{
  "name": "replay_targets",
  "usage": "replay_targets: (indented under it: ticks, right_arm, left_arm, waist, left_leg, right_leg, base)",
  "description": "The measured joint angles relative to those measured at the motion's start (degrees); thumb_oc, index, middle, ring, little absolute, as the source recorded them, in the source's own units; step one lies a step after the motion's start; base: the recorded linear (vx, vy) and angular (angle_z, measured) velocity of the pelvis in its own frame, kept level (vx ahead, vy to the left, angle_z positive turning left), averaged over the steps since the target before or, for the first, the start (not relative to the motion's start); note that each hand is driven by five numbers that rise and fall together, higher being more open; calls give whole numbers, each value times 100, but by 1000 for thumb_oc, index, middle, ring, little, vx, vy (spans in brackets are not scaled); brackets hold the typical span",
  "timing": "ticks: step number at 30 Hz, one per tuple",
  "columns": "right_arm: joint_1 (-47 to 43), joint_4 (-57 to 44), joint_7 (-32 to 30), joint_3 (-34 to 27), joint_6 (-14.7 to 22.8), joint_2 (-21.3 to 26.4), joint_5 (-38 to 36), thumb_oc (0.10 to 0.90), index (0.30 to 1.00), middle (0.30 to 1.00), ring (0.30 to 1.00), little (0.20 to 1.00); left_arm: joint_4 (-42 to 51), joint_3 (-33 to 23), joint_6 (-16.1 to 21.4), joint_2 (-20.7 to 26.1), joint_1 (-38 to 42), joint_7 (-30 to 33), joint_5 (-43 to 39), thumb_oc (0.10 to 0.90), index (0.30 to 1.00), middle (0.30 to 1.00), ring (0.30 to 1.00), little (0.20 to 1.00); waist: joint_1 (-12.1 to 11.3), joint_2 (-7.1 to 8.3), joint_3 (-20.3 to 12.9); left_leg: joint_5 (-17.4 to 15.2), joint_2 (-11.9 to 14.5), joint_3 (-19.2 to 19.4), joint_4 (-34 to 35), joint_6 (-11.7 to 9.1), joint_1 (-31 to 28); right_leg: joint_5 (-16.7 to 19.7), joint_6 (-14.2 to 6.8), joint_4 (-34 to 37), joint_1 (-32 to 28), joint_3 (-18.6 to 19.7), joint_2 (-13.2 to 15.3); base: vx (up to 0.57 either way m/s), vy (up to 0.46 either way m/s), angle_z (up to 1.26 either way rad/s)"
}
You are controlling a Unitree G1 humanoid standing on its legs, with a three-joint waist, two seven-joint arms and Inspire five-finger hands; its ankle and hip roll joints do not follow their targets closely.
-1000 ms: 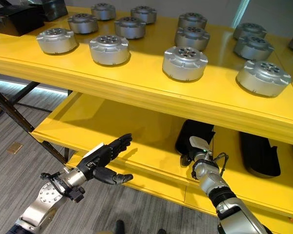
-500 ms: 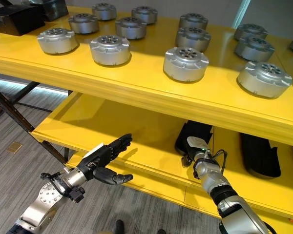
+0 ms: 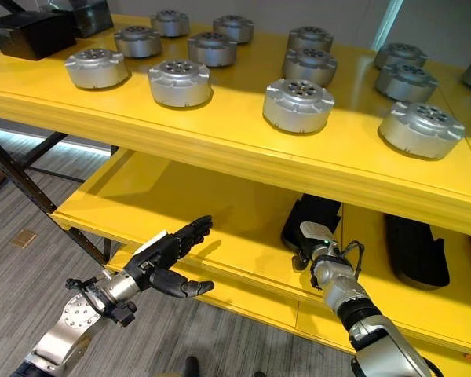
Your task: Move parts from the plastic box to the shelf.
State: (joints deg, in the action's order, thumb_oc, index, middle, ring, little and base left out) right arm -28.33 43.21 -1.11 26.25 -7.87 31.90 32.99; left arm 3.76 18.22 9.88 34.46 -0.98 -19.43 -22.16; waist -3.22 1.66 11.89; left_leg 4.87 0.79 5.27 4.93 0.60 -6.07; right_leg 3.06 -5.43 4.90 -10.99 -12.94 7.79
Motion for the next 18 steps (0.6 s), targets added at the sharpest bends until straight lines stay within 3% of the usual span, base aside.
replay_targets:
  ticks: [6, 18]
  right_arm:
    - [1, 36, 108, 9, 15, -14, 143, 900, 1000, 1000, 1000, 1000]
    - [5, -211, 156, 664, 417, 141, 1439, 900, 1000, 1000, 1000, 1000]
  left_arm:
    - [-1, 3, 0, 0, 0, 0, 0, 900, 1000, 1000, 1000, 1000]
    - [-124, 6, 18, 0, -7, -7, 0, 900, 1000, 1000, 1000, 1000]
  waist:
    - [-1, 40, -50]
    - [3, 100, -98]
  left_leg:
    - [1, -1, 0, 0, 1, 1]
    - [-21, 11, 16, 1, -26, 70]
  right_leg:
    - [0, 0, 0, 2, 0, 1]
    - [0, 0, 1, 53, 8, -5]
  base:
    - [0, 0, 0]
    - [0, 0, 0]
